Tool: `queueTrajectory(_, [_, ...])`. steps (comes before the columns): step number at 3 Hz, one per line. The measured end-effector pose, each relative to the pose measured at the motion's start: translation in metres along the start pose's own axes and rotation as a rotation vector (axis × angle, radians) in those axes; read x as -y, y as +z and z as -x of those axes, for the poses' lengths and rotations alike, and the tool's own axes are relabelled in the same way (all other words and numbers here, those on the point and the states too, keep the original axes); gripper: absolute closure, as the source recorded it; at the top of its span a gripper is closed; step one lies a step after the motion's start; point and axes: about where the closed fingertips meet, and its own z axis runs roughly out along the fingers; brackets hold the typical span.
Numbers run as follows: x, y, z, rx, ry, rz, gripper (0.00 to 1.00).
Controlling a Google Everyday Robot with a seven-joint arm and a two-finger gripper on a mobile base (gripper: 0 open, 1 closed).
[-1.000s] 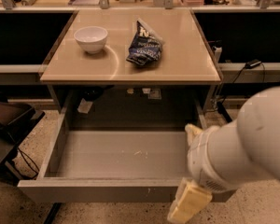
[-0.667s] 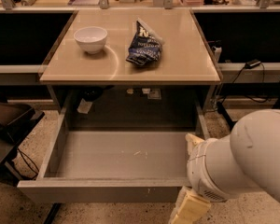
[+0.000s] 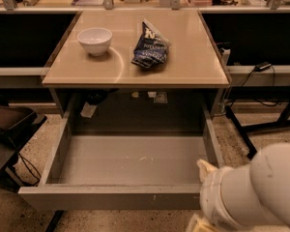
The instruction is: Close top drawer
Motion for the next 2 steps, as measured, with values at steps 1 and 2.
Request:
queueTrajectory(1, [-0.053,0.033,-0.061,0.015,0.188,0.093,0.00])
queueTrajectory(2, [-0.106,0.079,-0.106,0.044,0.328,0.196,0.00])
